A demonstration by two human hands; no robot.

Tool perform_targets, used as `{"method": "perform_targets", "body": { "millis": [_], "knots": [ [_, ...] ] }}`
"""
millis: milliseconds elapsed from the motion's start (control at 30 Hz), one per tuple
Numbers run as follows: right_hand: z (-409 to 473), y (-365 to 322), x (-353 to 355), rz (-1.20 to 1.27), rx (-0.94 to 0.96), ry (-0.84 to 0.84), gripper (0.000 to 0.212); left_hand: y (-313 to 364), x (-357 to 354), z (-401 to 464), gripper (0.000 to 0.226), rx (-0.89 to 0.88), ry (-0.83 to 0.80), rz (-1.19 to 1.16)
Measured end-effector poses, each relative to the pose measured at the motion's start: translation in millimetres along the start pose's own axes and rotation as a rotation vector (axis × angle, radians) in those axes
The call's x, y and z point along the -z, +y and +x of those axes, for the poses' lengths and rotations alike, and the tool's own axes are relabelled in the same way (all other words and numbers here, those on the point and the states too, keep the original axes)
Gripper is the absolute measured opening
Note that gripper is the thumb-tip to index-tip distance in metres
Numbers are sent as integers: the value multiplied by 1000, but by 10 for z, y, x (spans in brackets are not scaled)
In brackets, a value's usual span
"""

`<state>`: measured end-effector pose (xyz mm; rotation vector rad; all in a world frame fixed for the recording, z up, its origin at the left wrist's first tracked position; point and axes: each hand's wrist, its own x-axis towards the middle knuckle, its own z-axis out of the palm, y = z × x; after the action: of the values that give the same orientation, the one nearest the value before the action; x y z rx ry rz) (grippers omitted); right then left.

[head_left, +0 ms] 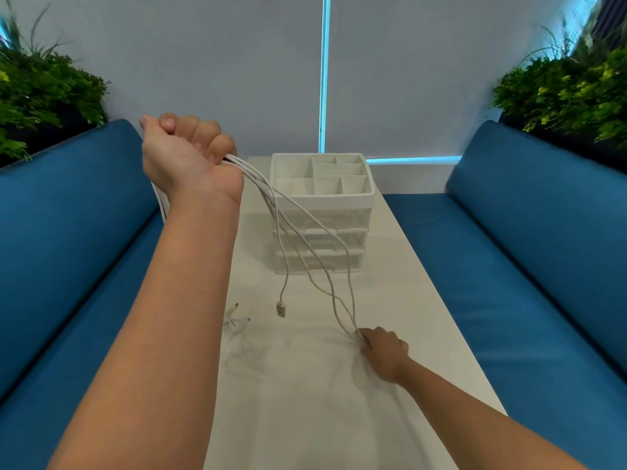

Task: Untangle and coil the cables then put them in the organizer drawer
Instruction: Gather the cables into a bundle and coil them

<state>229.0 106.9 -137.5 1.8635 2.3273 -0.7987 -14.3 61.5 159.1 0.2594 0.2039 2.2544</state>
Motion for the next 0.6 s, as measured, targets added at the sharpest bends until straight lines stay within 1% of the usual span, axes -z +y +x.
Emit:
{"method": "perform_targets", "body": {
  "millis": [67, 133, 167, 233, 300, 367, 400, 433, 500, 567, 600],
  "knots": [
    [-68, -144, 127, -49, 9, -84, 63, -19, 39, -31, 47, 1, 18, 47],
    [-86, -294, 338, 23, 37, -107, 71, -60, 102, -65, 47, 5, 43, 95],
    [-83, -372, 474, 83, 65, -69, 71, -86, 137, -84, 46, 8, 54, 117],
    [-113, -583, 790, 271, 140, 102, 63, -152, 214, -124, 45, 8, 66, 167],
    [-229, -863, 1155, 528, 264, 248, 48, -243, 291, -175, 45, 29, 59, 208],
    [-426, -1197, 1507, 709, 410, 267, 33, -364, 354, -234, 45, 73, 48, 245],
    [-532, -1364, 1648, 751, 483, 253, 29, -433, 381, -267, 45, 96, 42, 261],
    [-620, -1505, 1751, 754, 542, 235, 30, -501, 400, -309, 45, 116, 37, 272],
    [-714, -1696, 1835, 682, 606, 214, 37, -605, 433, -396, 45, 143, 35, 300],
    [-747, -1771, 1825, 606, 616, 274, 42, -650, 480, -452, 44, 164, 34, 339],
    [-750, -1770, 1806, 587, 623, 323, 41, -656, 510, -464, 44, 181, 26, 354]
  ]
}}
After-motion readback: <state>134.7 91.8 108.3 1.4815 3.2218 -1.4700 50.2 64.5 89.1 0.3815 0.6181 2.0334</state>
